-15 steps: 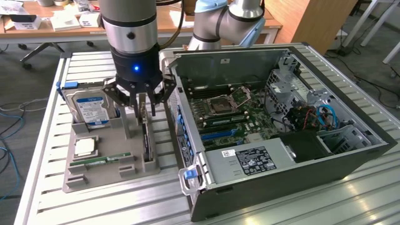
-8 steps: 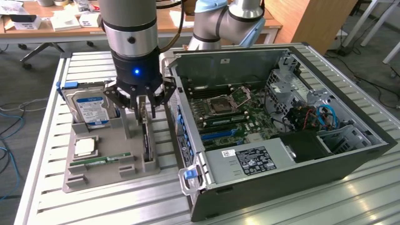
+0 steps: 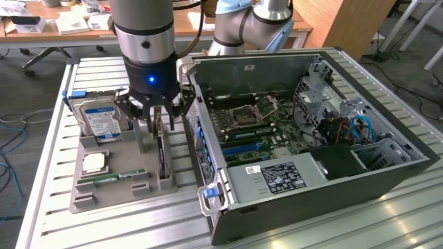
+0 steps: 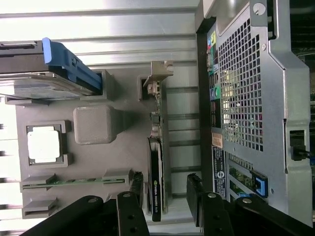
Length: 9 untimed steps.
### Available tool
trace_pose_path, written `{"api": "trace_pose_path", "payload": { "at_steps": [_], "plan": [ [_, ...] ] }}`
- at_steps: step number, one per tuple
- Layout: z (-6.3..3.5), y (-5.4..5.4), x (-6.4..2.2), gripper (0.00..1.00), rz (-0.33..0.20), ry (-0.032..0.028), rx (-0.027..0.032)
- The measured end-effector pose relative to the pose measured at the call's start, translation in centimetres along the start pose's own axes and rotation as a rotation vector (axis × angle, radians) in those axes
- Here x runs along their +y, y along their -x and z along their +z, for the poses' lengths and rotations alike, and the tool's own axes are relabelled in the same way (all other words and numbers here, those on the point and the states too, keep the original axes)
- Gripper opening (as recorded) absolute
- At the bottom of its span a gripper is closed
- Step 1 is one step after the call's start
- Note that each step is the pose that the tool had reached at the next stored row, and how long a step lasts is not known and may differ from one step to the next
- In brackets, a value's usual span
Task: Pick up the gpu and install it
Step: 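Pick up the gpu and move the gpu toward the slot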
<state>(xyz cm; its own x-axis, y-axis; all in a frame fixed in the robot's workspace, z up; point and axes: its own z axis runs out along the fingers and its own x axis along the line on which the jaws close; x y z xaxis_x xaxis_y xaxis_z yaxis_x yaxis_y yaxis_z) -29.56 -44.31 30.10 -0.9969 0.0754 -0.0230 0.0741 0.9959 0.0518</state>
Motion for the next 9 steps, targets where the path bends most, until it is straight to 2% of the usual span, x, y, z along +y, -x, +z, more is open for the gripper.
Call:
{"api": "trace_pose_path", "payload": {
  "at_steps": [9],
  "plan": [
    [1.60, 0.0, -0.09, 0.49, 0.000, -0.0004, 0.0004]
  ]
}}
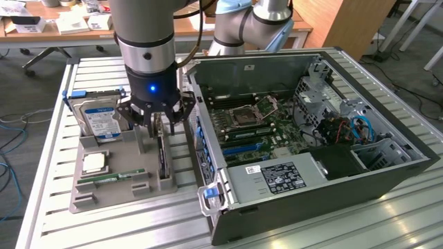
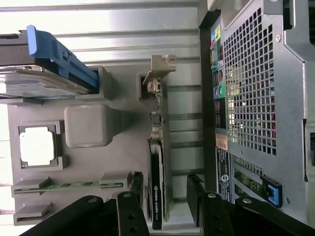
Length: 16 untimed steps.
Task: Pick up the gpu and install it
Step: 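Pick up the gpu and move the gpu toward the slot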
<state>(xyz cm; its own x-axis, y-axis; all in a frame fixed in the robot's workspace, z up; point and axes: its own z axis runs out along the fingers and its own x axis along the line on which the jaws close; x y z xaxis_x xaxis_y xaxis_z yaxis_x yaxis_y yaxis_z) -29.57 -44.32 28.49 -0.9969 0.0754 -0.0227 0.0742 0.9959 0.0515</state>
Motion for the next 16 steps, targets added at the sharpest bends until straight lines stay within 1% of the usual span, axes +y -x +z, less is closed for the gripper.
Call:
{"api": "trace_pose_path", "payload": {
  "at_steps": [11, 13, 16],
  "plan": [
    [1.81, 0.0, -0.09, 0.49, 0.000, -0.0007, -0.0002],
    [2.05, 0.0, -0.11, 0.49, 0.000, -0.0007, -0.0002],
    [2.08, 0.0, -0.11, 0.49, 0.000, -0.0009, 0.0001]
  ]
}}
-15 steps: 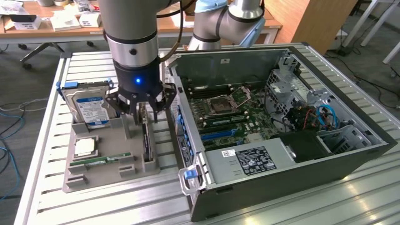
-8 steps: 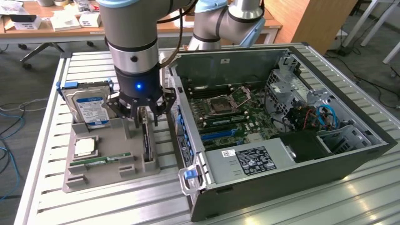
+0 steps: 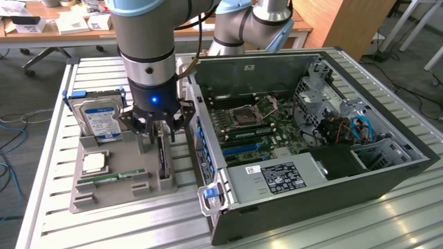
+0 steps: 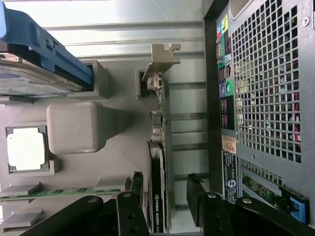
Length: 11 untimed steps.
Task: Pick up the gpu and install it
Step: 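Pick up the gpu and move the gpu toward the slot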
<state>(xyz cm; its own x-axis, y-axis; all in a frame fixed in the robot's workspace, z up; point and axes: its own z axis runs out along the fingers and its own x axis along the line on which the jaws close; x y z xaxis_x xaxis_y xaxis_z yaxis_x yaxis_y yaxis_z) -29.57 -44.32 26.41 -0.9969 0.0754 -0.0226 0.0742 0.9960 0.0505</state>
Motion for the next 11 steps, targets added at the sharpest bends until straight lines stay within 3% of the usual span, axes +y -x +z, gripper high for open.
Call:
{"api": "trace_pose_path", "payload": {
  "at_steps": [7, 11],
  "plan": [
    [0.10, -0.34, -0.02, 0.49, 0.000, 0.0003, -0.0002],
    [0.68, -0.38, -0.06, 0.49, 0.000, 0.0001, -0.0001]
  ]
}}
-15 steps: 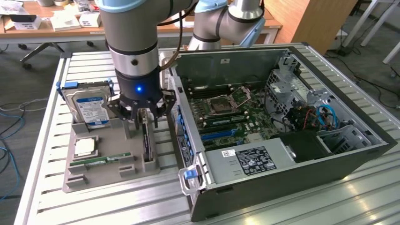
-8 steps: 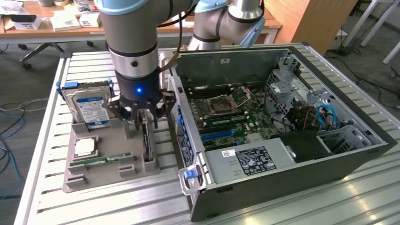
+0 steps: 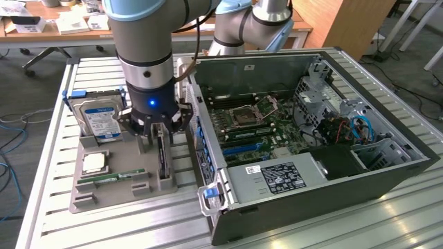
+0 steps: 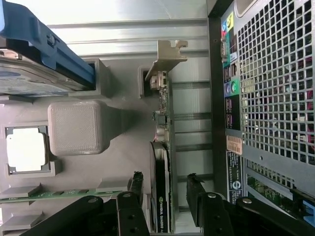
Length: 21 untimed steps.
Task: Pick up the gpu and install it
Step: 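Pick up the gpu and move the gpu toward the slot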
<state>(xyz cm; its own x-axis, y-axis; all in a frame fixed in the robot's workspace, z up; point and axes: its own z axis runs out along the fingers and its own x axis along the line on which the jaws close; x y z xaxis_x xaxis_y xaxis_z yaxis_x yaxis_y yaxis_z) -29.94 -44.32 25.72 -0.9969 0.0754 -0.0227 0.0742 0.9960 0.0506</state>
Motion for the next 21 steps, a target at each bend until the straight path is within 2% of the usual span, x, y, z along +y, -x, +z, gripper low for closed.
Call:
{"api": "trace_pose_path", "payload": {
  "at_steps": [15, 21],
  "plan": [
    [1.91, -0.1, -0.10, 0.49, 0.000, -0.0008, -0.0001],
    [2.11, -0.1, -0.11, 0.49, 0.000, -0.0014, 0.0000]
  ]
}}
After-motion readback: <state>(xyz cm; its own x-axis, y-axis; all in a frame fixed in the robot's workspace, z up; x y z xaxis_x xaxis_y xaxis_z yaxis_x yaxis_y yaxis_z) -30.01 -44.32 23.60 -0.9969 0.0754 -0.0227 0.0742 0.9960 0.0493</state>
